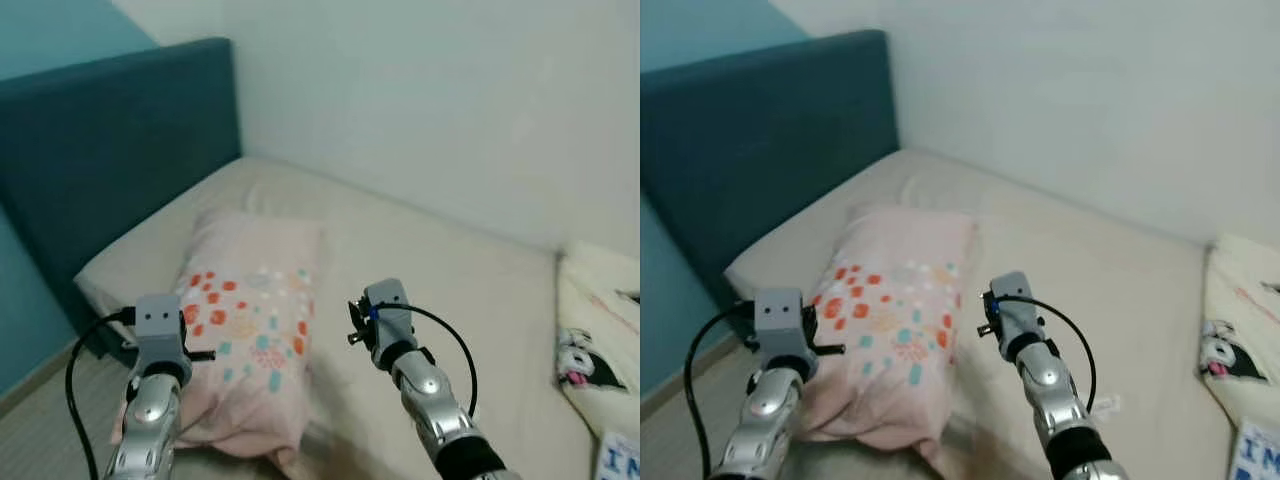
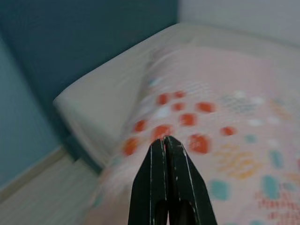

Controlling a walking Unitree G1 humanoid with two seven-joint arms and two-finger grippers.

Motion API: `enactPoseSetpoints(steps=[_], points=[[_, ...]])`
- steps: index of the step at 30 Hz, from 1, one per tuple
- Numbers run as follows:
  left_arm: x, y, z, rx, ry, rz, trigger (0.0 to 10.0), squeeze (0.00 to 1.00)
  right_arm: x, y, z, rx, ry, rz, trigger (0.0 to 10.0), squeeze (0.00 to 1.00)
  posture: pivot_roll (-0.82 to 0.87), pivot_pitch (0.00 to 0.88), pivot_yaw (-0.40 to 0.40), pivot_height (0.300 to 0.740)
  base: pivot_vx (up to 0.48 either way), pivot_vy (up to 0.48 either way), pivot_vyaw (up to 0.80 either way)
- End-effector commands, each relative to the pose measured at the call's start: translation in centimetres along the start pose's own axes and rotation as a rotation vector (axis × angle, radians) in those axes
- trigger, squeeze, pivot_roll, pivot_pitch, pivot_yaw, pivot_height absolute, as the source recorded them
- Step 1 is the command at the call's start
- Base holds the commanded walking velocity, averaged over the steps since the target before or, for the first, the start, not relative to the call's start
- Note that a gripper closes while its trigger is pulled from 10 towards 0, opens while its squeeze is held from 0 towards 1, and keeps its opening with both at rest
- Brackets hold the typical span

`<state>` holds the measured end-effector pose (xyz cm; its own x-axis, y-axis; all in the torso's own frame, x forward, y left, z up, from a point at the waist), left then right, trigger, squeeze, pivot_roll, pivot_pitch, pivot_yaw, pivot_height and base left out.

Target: Clean up the room

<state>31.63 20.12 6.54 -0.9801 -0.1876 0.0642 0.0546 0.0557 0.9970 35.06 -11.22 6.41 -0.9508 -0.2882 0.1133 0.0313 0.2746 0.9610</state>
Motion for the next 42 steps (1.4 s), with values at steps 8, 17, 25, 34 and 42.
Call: enactPoseSetpoints(steps=[8,17,25,34,42], points=[[-0.1,-0.8,-2.1,-0.039,-0.116,0.049,10.0,0.0,1.1,-1.8,-1.6,-0.061,-0.112,0.059,10.0,0.0,0.02,0.0,-0.083,0.74,0.0,0.0,0.1],[-0.6,-0.3,-2.8,-0.043,-0.145,0.044,10.0,0.0,1.5,-2.4,-2.2,-0.082,-0.144,0.084,10.0,0.0,0.02,0.0,-0.073,0.74,0.0,0.0,0.0],[-0.6,-0.4,-3.3,-0.029,-0.17,0.062,10.0,0.0,1.6,-2.7,-2.5,-0.102,-0.172,0.097,10.0,0.0,0.01,0.0,-0.065,0.74,0.0,-0.333,0.0],[-0.9,-0.4,-3.2,-0.023,-0.159,0.07,10.0,0.0,1.7,-2.7,-2.7,-0.107,-0.181,0.098,10.0,0.0,0.01,0.0,-0.059,0.74,0.0,-0.406,0.0],[-1.2,-0.8,-2.9,0.015,-0.123,0.124,10.0,0.0,1.7,-2.6,-3.1,-0.106,-0.186,0.096,10.0,0.0,0.01,0.0,-0.06,0.74,0.0,0.198,0.0]])
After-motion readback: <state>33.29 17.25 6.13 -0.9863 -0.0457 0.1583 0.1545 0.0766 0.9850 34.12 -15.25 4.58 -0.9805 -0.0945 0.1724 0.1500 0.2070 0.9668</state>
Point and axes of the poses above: a point about 5 cm out from each wrist's last joint towards the gripper, its own x axis pointing back from the gripper into the wrist, its own y axis along the axis of the wrist's last joint, z = x × y, the point moved 3 cm from there along -x, pointing out of the wrist towards the gripper, and after that the axes turned 6 degrees about x, right-handed, at the moved point
